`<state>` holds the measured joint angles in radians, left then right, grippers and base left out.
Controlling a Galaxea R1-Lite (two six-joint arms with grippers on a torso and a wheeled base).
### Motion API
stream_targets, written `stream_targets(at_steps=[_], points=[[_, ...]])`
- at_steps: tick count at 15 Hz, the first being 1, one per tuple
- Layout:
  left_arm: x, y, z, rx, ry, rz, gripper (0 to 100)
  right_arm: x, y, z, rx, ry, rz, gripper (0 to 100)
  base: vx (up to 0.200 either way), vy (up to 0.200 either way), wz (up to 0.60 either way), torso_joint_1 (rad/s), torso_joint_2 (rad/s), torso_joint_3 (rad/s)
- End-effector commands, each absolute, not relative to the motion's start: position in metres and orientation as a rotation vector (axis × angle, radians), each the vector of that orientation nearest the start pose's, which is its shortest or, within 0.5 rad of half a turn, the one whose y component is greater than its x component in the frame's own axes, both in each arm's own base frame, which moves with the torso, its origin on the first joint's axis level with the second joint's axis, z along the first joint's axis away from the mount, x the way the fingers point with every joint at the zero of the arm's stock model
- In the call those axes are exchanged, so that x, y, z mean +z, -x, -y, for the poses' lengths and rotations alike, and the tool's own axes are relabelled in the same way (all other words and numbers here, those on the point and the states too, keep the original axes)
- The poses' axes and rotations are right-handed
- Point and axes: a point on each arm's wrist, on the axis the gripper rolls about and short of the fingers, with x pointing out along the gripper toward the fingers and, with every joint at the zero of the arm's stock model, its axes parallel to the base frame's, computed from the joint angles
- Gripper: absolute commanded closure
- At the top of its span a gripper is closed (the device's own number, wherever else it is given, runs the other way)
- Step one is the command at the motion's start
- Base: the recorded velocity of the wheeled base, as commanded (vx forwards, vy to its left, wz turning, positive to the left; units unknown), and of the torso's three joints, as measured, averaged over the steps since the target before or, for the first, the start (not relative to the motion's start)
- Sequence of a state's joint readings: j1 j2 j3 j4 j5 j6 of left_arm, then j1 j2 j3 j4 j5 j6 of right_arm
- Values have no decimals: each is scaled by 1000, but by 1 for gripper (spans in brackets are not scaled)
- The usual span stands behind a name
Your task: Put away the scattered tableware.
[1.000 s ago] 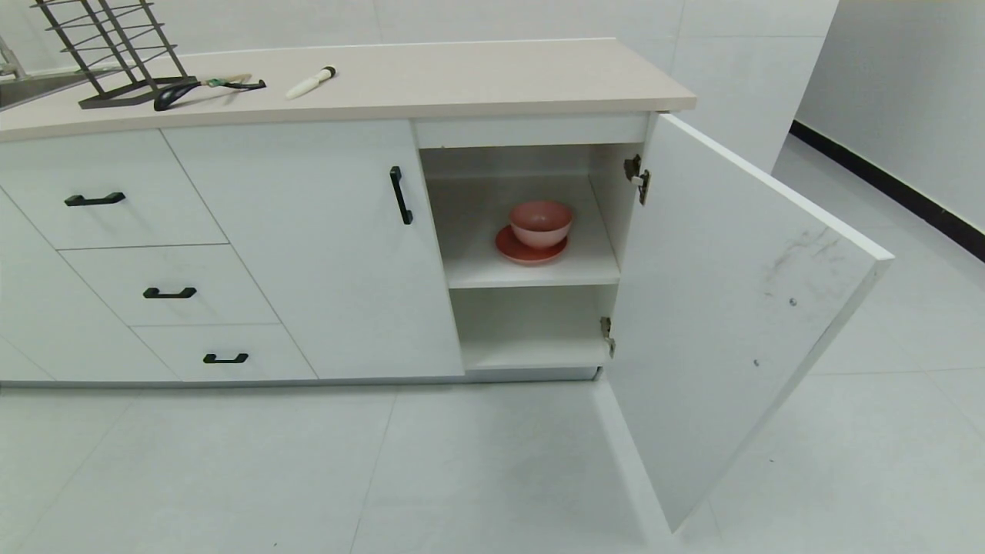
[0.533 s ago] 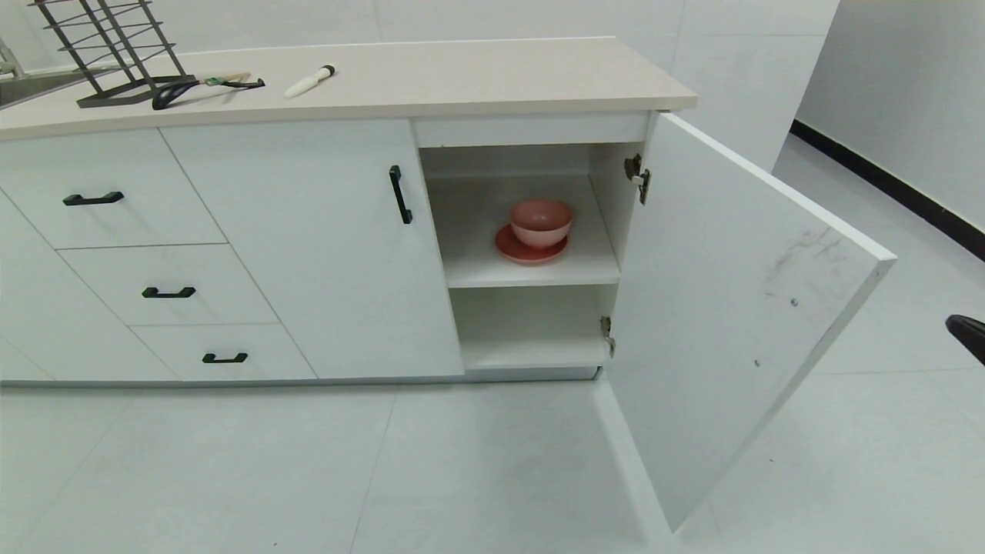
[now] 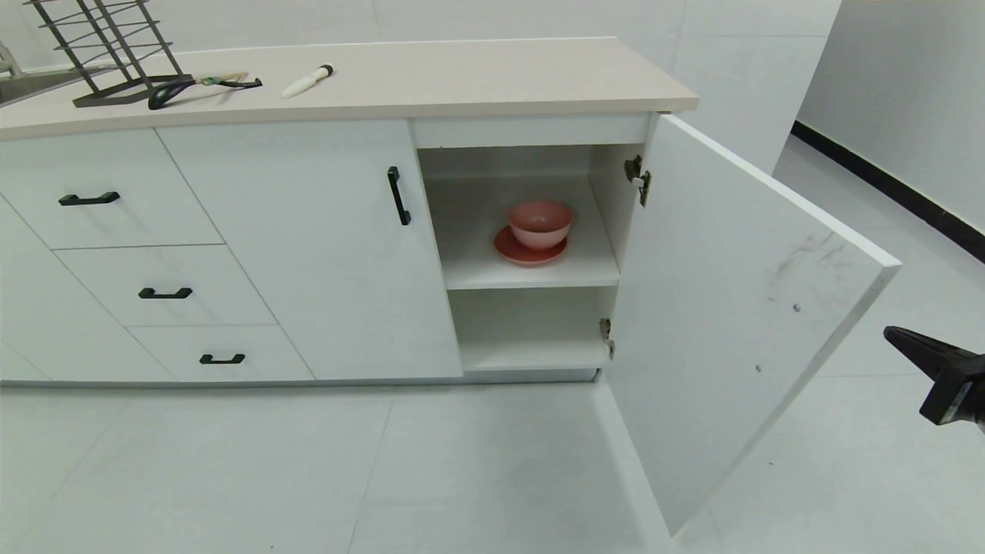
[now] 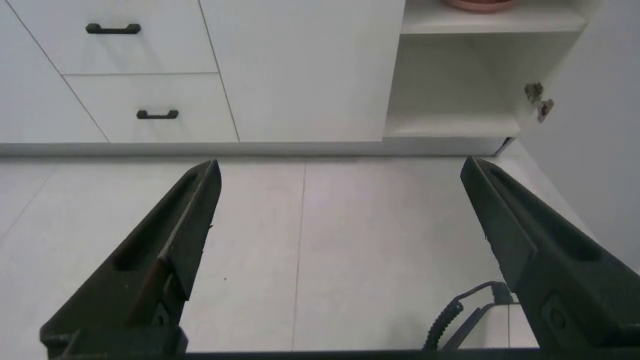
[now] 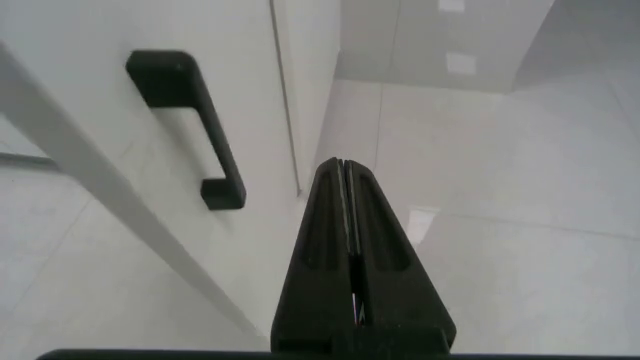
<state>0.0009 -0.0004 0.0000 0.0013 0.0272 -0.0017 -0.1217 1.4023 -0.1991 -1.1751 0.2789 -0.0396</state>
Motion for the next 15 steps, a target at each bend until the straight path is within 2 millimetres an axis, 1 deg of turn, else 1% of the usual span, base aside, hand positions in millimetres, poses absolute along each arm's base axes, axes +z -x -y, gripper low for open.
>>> stream_targets(at_steps=[1, 3, 8, 12, 13, 15], points=[[75, 23, -1, 29, 3, 0, 0, 158, -191, 15, 171, 36, -22, 100, 0, 0, 0, 0, 0, 0], [75, 23, -1, 28, 6, -1, 0, 162, -195, 14, 187, 40, -2, 100, 0, 0, 0, 0, 0, 0], [75, 23, -1, 28, 8, -1, 0, 168, -195, -13, 344, 48, 47, 100, 0, 0, 0, 0, 0, 0], [75, 23, -1, 28, 8, -1, 0, 187, -205, -21, 383, 64, 132, 100, 0, 0, 0, 0, 0, 0], [75, 23, -1, 28, 8, -1, 0, 187, -205, -28, 423, 65, 140, 100, 0, 0, 0, 0, 0, 0], [75, 23, -1, 28, 8, 0, 0, 188, -205, -31, 442, 68, 149, 100, 0, 0, 0, 0, 0, 0]])
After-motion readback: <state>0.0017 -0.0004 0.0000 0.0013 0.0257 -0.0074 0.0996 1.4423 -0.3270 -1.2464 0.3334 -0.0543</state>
